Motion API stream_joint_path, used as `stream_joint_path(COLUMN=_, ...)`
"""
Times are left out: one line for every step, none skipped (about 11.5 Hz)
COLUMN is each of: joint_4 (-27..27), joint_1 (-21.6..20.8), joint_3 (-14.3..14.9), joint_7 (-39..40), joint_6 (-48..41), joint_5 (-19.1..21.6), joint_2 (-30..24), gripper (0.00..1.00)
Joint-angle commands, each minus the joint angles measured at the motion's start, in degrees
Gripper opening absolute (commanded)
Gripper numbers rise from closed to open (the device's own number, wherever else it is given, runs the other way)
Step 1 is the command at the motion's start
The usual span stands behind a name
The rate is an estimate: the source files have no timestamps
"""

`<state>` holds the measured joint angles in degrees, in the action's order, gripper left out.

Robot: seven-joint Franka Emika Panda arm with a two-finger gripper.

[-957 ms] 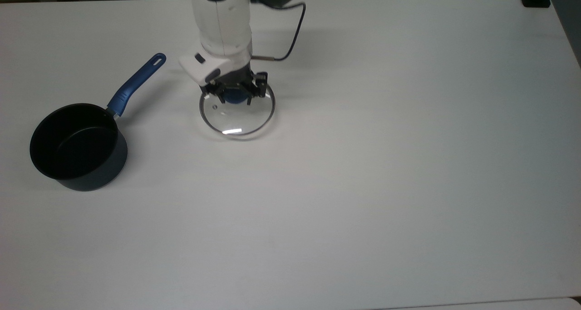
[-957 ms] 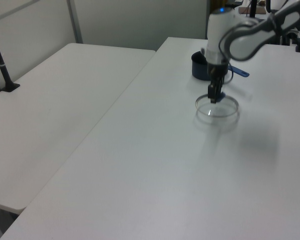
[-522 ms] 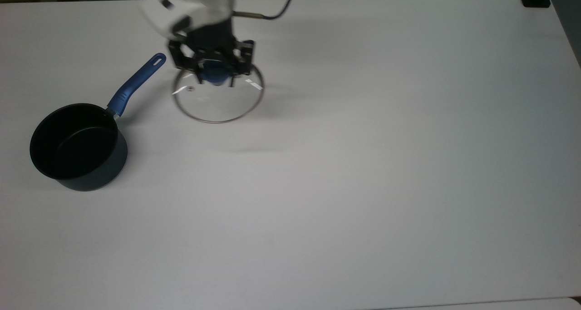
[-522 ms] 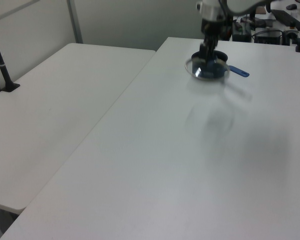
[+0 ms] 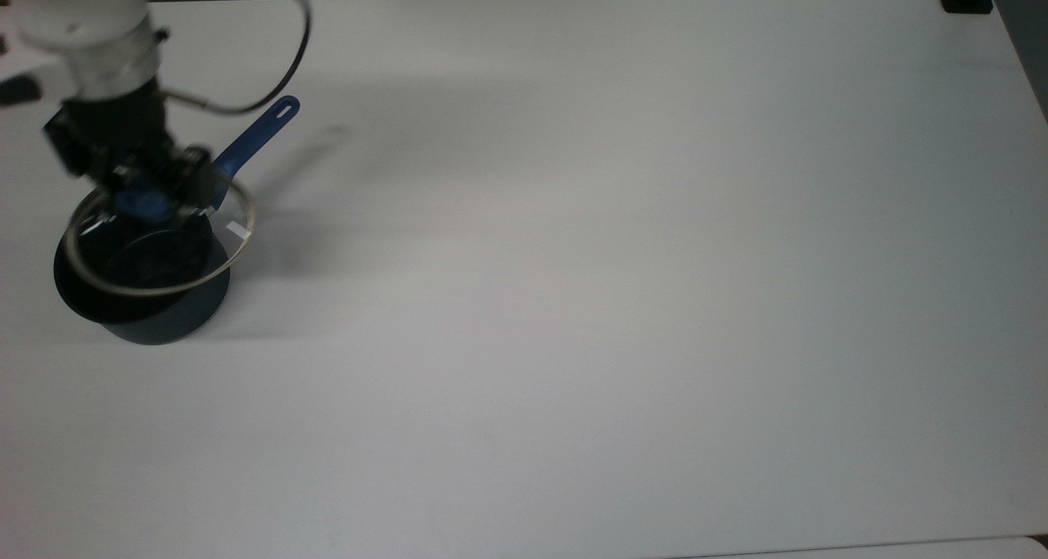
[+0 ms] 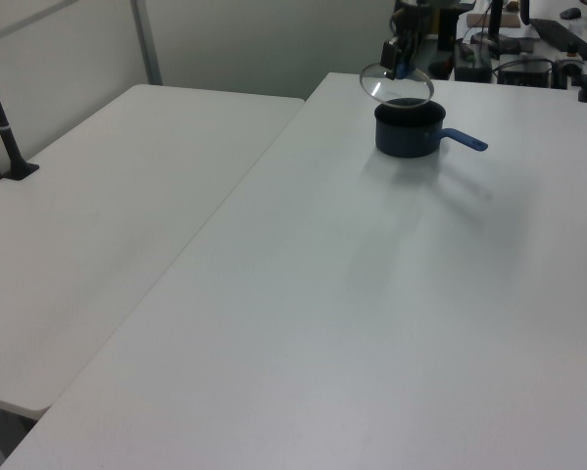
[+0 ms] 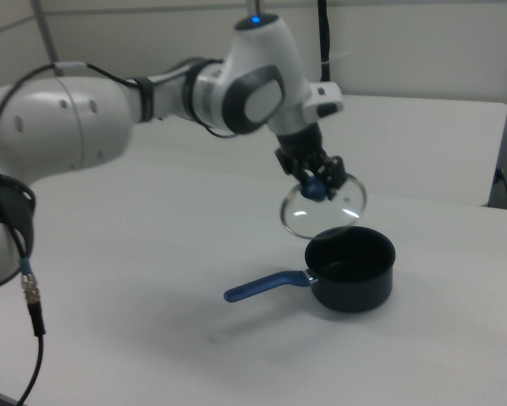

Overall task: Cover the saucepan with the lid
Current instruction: 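Carry the glass lid over to the dark blue saucepan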

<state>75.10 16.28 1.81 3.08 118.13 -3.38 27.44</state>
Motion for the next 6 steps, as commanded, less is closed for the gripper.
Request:
stream_joint_path(joint_4=-2.68, joint_1=1.38, joint_3=1.88, joint_7=2.62, joint_6=2.54, joint_5=-0.66, joint_2=4.28, gripper=0.38)
stream_joint_path(joint_4=-1.8, joint_1=2.0, joint_3=1.88, joint_7=3.24, joint_6=2.54, joint_5=-0.83, joint_2=4.37, gripper=0.38)
stream_joint_path(joint_4=-1.19, joint_1=2.26, joint_3=1.88, joint_7=3.34, joint_6=2.54, joint_5=-2.05, joint_2=4.37, gripper=0.38)
stream_joint_path(joint_4=0.04, joint_1=2.27, joint_3=1.88, joint_7=3.25, joint_6=2.45, joint_5=-3.2, joint_2=4.2, gripper=0.38)
stream_joint_path(joint_4=0.92, joint_1=2.35, joint_3=1.88, joint_7=3.51, joint_6=2.54, joint_5=-3.9, joint_2=4.02, gripper=0.38)
stream_joint_path(joint_4=1.97, joint_1=2.44, joint_3=1.88, joint_7=3.69, joint_6=2.54, joint_5=-4.52, joint_2=4.02, gripper=0.38)
